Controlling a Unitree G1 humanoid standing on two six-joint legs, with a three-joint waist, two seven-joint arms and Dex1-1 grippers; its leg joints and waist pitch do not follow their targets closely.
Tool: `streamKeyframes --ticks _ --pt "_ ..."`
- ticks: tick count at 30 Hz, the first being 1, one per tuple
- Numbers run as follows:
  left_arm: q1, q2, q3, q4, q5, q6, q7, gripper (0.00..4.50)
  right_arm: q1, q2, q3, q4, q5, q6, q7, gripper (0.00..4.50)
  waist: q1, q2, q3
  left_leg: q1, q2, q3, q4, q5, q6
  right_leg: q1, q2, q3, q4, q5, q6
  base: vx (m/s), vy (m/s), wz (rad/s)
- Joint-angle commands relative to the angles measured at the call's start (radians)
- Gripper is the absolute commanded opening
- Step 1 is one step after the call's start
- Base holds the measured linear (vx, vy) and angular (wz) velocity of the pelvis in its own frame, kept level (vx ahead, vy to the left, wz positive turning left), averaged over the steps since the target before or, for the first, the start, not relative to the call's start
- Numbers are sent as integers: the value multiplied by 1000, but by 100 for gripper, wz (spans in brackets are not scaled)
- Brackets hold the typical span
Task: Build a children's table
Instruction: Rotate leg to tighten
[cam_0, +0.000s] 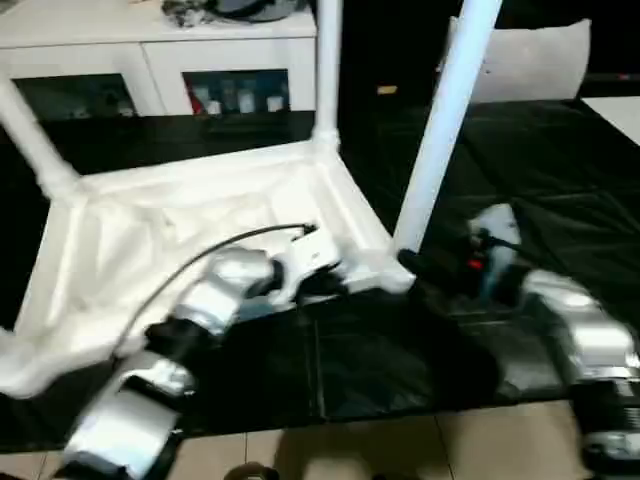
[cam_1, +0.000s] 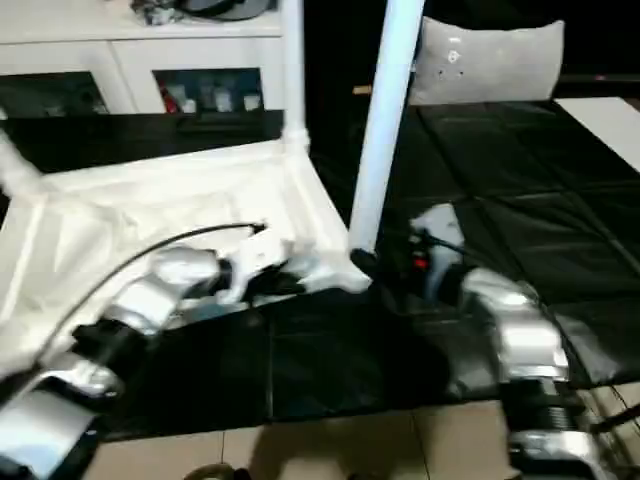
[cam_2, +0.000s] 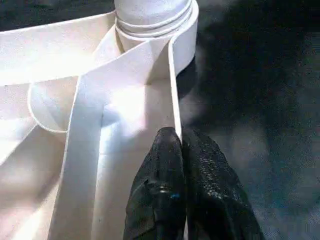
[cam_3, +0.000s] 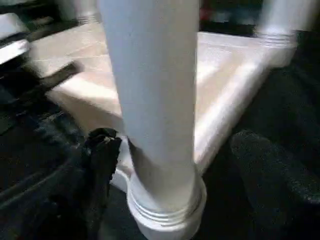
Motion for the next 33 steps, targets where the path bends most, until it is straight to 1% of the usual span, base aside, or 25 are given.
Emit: streamKeyframes --ticks 1,2,3,4,5,6,8,9,10,11,12,13,14,17,18,21,22,23,24,27,30,31,32,33 --pt "2 20 -47 0 -4 -88 -114 0 13 -36 35 -15 22 -23 124 388 6 -14 -70 18 62 -25 -61 -233 70 48 -81 45 -81 -311 -188 0 0 0" --pt "3 28 -51 -1 -9 -104 -141 0 14 -48 44 -13 23 -26 152 388 10 -15 -71 18 63 -26 -61 -229 71 50 -83 46 -80 -311 -187 0 0 0" --pt "2 32 -53 -2 -13 -107 -160 0 12 -57 52 -8 21 -29 171 374 15 -14 -70 19 64 -25 -61 -227 71 46 -83 47 -81 -316 -187 0 0 0" --pt "-2 38 -55 -1 -16 -114 -179 0 10 -66 64 -4 16 -33 193 363 18 -14 -71 20 65 -26 -61 -225 70 46 -83 46 -79 -313 -189 0 0 0" --pt "-8 45 -57 7 -18 -132 -202 0 8 -78 78 4 10 -40 219 354 20 -17 -71 20 66 -25 -62 -224 69 44 -82 47 -78 -308 -192 0 0 0" --pt "-8 45 -57 7 -18 -132 -202 0 8 -78 78 4 10 -40 219 352 22 -15 -71 20 65 -25 -61 -224 68 44 -82 47 -77 -308 -195 0 0 0" --pt "-21 56 -65 22 -15 -157 -242 0 1 -90 110 18 3 -39 274 330 27 -16 -70 21 66 -26 -62 -232 63 44 -84 46 -78 -324 -192 0 0 0" --pt "-22 56 -66 23 -15 -159 -245 0 1 -91 113 19 2 -40 277 318 29 -16 -70 21 66 -27 -62 -235 59 44 -86 47 -78 -335 -189 0 0 0" --pt "-27 60 -70 28 -15 -171 -263 0 -3 -94 127 29 -7 -48 295 305 30 -16 -69 20 66 -27 -63 -236 58 44 -86 47 -79 -340 -188 0 0 0" --pt "-30 63 -74 29 -14 -179 -275 0 -8 -96 139 33 -9 -50 312 297 34 -16 -70 22 67 -27 -62 -238 55 42 -87 47 -80 -347 -186 0 0 0" --pt "-31 63 -75 30 -14 -182 -279 0 -9 -96 141 35 -8 -51 317 297 35 -18 -69 22 67 -27 -63 -238 55 42 -86 47 -79 -349 -185 0 0 0" --pt "-34 64 -77 33 -16 -185 -290 0 -12 -98 147 37 -4 -48 335 273 39 -16 -71 23 68 -27 -62 -235 52 42 -87 48 -77 -338 -191 0 0 0" --pt "-35 64 -76 35 -18 -185 -295 0 -13 -99 149 38 -1 -46 343 273 39 -17 -70 22 68 -27 -62 -234 54 42 -86 48 -77 -334 -192 0 0 0" --pt "-41 63 -71 48 -18 -193 -300 0 -15 -99 155 37 12 -34 366 260 40 -18 -72 21 67 -27 -61 -222 57 45 -86 48 -73 -311 -196 0 0 0" --pt "-42 63 -71 49 -18 -193 -301 0 -14 -99 155 36 14 -31 368 237 40 -18 -71 20 67 -27 -61 -222 58 45 -86 48 -72 -311 -197 0 0 0" --pt "-45 60 -68 60 -19 -200 -308 0 -14 -96 158 38 22 -28 378 222 41 -18 -73 19 67 -27 -61 -211 59 46 -87 47 -72 -305 -198 0 0 0" --pt "-44 60 -67 61 -20 -200 -309 0 -11 -94 158 35 24 -27 379 210 41 -19 -73 20 67 -27 -60 -210 60 45 -86 48 -72 -303 -198 0 0 0" --pt "-43 59 -67 62 -21 -201 -309 0 -8 -93 157 32 27 -24 381 210 41 -18 -73 20 67 -27 -60 -211 60 45 -87 47 -71 -301 -200 0 0 0" --pt "-40 56 -65 62 -25 -198 -311 0 -4 -89 155 29 33 -15 384 199 41 -18 -73 20 67 -27 -60 -211 60 46 -86 47 -71 -300 -201 0 0 0" --pt "-32 48 -61 56 -32 -187 -307 0 4 -85 151 20 43 -2 384 196 44 -18 -73 19 66 -26 -59 -206 62 46 -87 47 -72 -303 -199 0 0 0" --pt "-15 31 -49 30 -44 -144 -279 0 23 -65 130 -21 80 58 347 194 45 -19 -73 19 67 -27 -60 -204 63 47 -86 48 -72 -309 -195 0 0 0" --pt "-9 17 -43 11 -38 -88 -233 0 30 -43 120 -45 80 96 280 194 44 -17 -72 19 69 -28 -62 -206 58 46 -85 47 -70 -308 -195 0 0 0" --pt "-8 13 -41 9 -36 -77 -220 0 29 -36 119 -46 73 102 256 194 44 -16 -71 19 69 -30 -63 -210 55 45 -85 46 -72 -316 -194 0 0 0" --pt "-8 6 -37 5 -32 -60 -198 0 27 -24 118 -47 61 112 217 194 38 -13 -68 20 67 -29 -65 -232 44 44 -84 45 -77 -352 -187 0 0 0"
